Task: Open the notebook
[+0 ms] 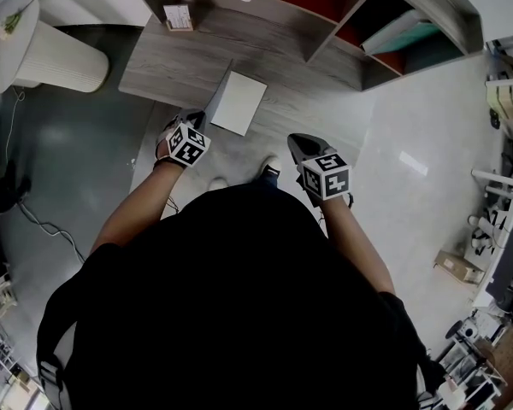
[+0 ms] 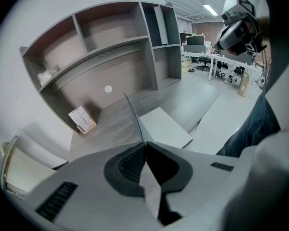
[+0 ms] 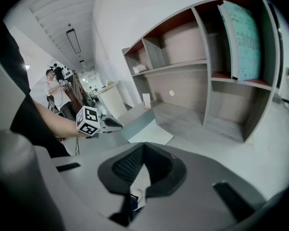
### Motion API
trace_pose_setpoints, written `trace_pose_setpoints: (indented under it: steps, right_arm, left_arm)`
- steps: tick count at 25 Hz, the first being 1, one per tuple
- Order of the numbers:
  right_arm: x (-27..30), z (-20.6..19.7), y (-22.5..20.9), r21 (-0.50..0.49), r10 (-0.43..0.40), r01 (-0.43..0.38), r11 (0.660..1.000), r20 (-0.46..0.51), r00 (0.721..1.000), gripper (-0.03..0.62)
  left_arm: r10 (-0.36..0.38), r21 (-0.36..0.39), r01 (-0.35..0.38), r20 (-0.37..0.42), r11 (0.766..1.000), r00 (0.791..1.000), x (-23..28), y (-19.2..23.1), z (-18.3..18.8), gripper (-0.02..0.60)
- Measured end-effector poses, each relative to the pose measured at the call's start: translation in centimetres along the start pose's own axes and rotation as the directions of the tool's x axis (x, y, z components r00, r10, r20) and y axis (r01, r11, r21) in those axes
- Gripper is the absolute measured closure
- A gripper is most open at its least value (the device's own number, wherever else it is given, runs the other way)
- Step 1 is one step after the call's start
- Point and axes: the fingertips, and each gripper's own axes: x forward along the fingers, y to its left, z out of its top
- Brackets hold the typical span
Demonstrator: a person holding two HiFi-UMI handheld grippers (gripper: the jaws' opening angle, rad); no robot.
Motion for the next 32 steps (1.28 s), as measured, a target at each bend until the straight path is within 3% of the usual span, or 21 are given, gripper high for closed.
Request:
trace_pose_setpoints:
  steps: [20, 32]
  right_arm:
    - [-0.9, 0.1, -1.1, 0.023, -0.059, 0.058, 0.998, 0.014, 0.998, 0.594]
    - [-0.9, -0.2, -1.3, 0.021, -0.065, 0.065, 0.998, 0.009, 0.998, 0.594]
  left_arm:
    - [0.065, -0.057, -0.070, -0.075, 0.996, 0.995, 0.6, 5.1, -3.7, 0.565]
    - [0.061, -0.105, -0.070, -0.092, 0.992, 0.994, 0.8, 6.0, -4.6, 0.565]
